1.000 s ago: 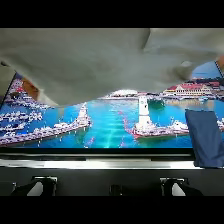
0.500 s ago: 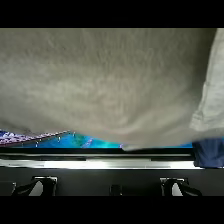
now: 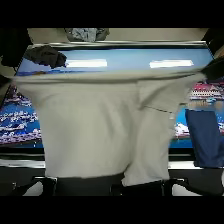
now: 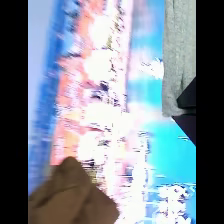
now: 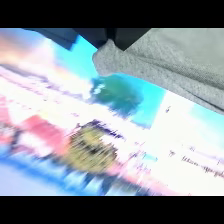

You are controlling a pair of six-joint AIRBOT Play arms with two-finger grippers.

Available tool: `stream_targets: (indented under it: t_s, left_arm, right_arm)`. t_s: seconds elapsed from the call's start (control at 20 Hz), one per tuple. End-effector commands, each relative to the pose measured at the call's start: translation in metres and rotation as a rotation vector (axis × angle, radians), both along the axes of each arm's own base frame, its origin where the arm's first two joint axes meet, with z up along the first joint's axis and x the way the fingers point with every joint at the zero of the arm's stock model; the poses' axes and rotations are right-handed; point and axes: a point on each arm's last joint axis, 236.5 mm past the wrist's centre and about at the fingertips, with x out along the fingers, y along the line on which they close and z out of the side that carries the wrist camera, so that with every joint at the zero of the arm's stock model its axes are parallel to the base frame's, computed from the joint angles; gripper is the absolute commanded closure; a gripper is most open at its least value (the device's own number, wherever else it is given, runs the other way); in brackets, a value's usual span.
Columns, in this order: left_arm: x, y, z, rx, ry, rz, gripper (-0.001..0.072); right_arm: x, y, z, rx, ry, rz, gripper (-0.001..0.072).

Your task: Fold the shirts.

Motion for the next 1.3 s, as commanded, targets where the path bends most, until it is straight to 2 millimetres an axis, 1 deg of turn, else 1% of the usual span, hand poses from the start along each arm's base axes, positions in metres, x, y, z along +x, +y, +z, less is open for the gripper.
stream_targets:
  t_s: [0.0, 0.05, 0.1, 0.15, 0.2, 0.25, 0.3, 0.35, 0.4, 0.45, 0.5, 0.55, 0.6, 0.65, 0.7, 0.75, 0.8, 0.85, 0.9, 0.95, 1.0, 1.1, 1.2, 1.25]
  left_arm:
    - [0.052, 0.006, -0.145, -0.054, 0.247, -0.041, 0.0677]
    - [0.071, 0.006, -0.171, -0.061, 0.270, -0.043, 0.0677]
    - [0.090, 0.008, -0.189, -0.065, 0.275, -0.040, 0.0677]
    - [0.110, 0.009, -0.200, -0.063, 0.264, -0.041, 0.0677]
    - [0.130, 0.009, -0.204, -0.063, 0.238, -0.043, 0.0677]
    - [0.151, 0.007, -0.203, -0.072, 0.198, -0.039, 0.0676]
    - [0.169, 0.005, -0.199, -0.083, 0.157, -0.028, 0.0677]
    - [0.186, 0.002, -0.197, -0.088, 0.116, -0.026, 0.0677]
    - [0.197, -0.003, -0.198, -0.088, 0.094, -0.028, 0.0677]
    - [0.203, -0.008, -0.203, -0.093, 0.093, -0.028, 0.0677]
    - [0.203, -0.015, -0.213, -0.097, 0.110, -0.037, 0.0677]
    - [0.201, -0.020, -0.221, -0.101, 0.131, -0.047, 0.0676]
    - [0.198, -0.022, -0.224, -0.102, 0.149, -0.055, 0.0676]
    - [0.194, -0.022, -0.220, -0.102, 0.158, -0.059, 0.0676]
    - [0.186, -0.020, -0.216, -0.105, 0.182, -0.067, 0.0676]
    - [0.172, -0.018, -0.214, -0.111, 0.227, -0.082, 0.0676]
    - [0.153, -0.018, -0.218, -0.121, 0.299, -0.110, 0.0676]
    - [0.127, -0.020, -0.226, -0.151, 0.409, -0.131, 0.0676]
    - [0.101, -0.025, -0.237, -0.180, 0.525, -0.161, 0.0676]
    - [0.082, -0.030, -0.247, -0.202, 0.606, -0.180, 0.0676]
    - [0.070, -0.034, -0.256, -0.220, 0.660, -0.187, 0.0676]
    - [0.057, -0.038, -0.271, -0.240, 0.712, -0.178, 0.0676]
    - [0.049, -0.039, -0.278, -0.249, 0.740, -0.177, 0.0676]
    - [0.049, -0.039, -0.278, -0.250, 0.743, -0.178, 0.0676]
  right_arm:
    - [0.080, 0.026, -0.142, 0.079, 0.192, -0.011, 0.0653]
    - [0.109, 0.033, -0.162, 0.105, 0.145, -0.048, 0.0653]
    - [0.135, 0.038, -0.176, 0.131, 0.084, -0.063, 0.0653]
    - [0.158, 0.042, -0.184, 0.173, 0.020, -0.095, 0.0653]
    - [0.176, 0.042, -0.188, 0.208, -0.035, -0.124, 0.0653]
    - [0.192, 0.040, -0.191, 0.235, -0.086, -0.159, 0.0653]
    - [0.202, 0.036, -0.192, 0.248, -0.124, -0.189, 0.0653]
    - [0.209, 0.034, -0.194, 0.252, -0.149, -0.204, 0.0653]
    - [0.213, 0.032, -0.197, 0.252, -0.160, -0.211, 0.0653]
    - [0.214, 0.031, -0.202, 0.251, -0.158, -0.213, 0.0653]
    - [0.213, 0.032, -0.207, 0.250, -0.144, -0.212, 0.0653]
    - [0.211, 0.033, -0.212, 0.251, -0.129, -0.210, 0.0652]
    - [0.208, 0.033, -0.211, 0.251, -0.117, -0.204, 0.0653]
    - [0.202, 0.032, -0.206, 0.234, -0.102, -0.180, 0.0652]
    - [0.189, 0.030, -0.201, 0.217, -0.063, -0.148, 0.0652]
    - [0.168, 0.030, -0.199, 0.203, 0.011, -0.121, 0.0652]
    - [0.141, 0.027, -0.201, 0.183, 0.114, -0.096, 0.0652]
    - [0.100, 0.022, -0.210, 0.151, 0.275, -0.064, 0.0652]
    - [0.072, 0.017, -0.219, 0.128, 0.398, -0.052, 0.0652]
    - [0.054, 0.018, -0.228, 0.129, 0.481, -0.040, 0.0652]
    - [0.046, 0.022, -0.238, 0.143, 0.523, -0.036, 0.0653]
    - [0.042, 0.031, -0.257, 0.196, 0.560, -0.062, 0.0653]
    - [0.035, 0.045, -0.273, 0.257, 0.606, -0.059, 0.0652]
    - [0.034, 0.048, -0.277, 0.272, 0.616, -0.058, 0.0652]
